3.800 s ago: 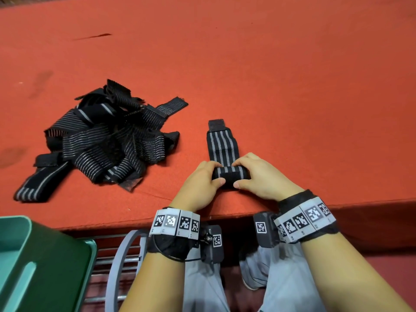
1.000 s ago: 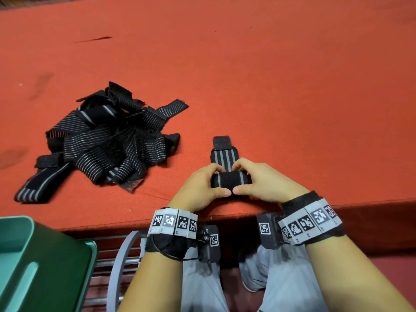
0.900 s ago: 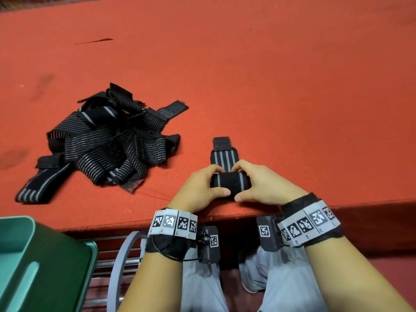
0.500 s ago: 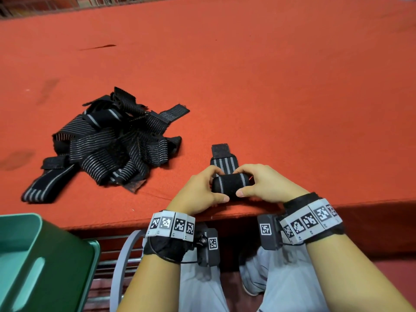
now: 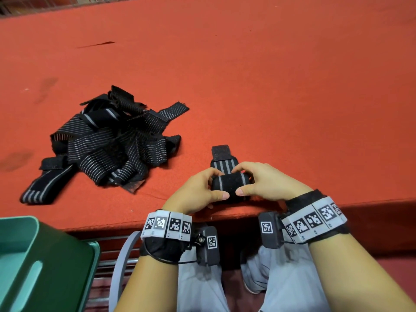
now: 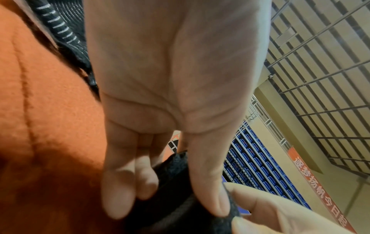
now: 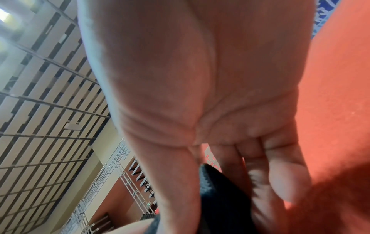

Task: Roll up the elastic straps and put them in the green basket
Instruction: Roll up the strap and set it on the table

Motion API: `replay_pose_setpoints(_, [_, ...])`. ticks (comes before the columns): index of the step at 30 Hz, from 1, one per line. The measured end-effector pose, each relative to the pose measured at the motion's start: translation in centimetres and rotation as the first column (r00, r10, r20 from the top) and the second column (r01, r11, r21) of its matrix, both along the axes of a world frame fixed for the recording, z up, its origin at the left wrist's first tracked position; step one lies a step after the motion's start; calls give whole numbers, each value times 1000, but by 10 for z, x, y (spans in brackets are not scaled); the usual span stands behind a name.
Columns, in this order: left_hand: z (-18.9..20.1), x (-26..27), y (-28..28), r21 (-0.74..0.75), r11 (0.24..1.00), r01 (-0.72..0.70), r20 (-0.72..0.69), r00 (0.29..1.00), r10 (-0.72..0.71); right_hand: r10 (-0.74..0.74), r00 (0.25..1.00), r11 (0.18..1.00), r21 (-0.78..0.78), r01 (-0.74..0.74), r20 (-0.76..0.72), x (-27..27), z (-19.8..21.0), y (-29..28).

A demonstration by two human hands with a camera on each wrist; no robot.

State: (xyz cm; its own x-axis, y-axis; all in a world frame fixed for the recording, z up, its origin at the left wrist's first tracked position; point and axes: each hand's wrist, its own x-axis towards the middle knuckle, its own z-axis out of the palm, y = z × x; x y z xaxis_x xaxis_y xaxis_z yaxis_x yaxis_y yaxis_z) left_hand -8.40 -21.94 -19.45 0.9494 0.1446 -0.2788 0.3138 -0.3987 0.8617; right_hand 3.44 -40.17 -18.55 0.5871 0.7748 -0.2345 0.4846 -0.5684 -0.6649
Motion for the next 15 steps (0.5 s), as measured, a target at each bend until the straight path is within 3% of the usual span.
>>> replay_pose_setpoints(6, [0, 6, 1, 16, 998, -52, 20, 998, 52, -72, 994, 996, 48, 76, -85, 5, -9, 8])
replay_pose_setpoints(10, [-5, 11, 7, 17, 997, -79, 6, 997, 79, -95, 995, 995, 16, 96, -26, 9, -14, 14])
replay_pose_setpoints(15, [-4, 15, 6, 43, 992, -123, 25, 992, 122, -141, 989, 984, 105, 144, -42, 8, -16, 17])
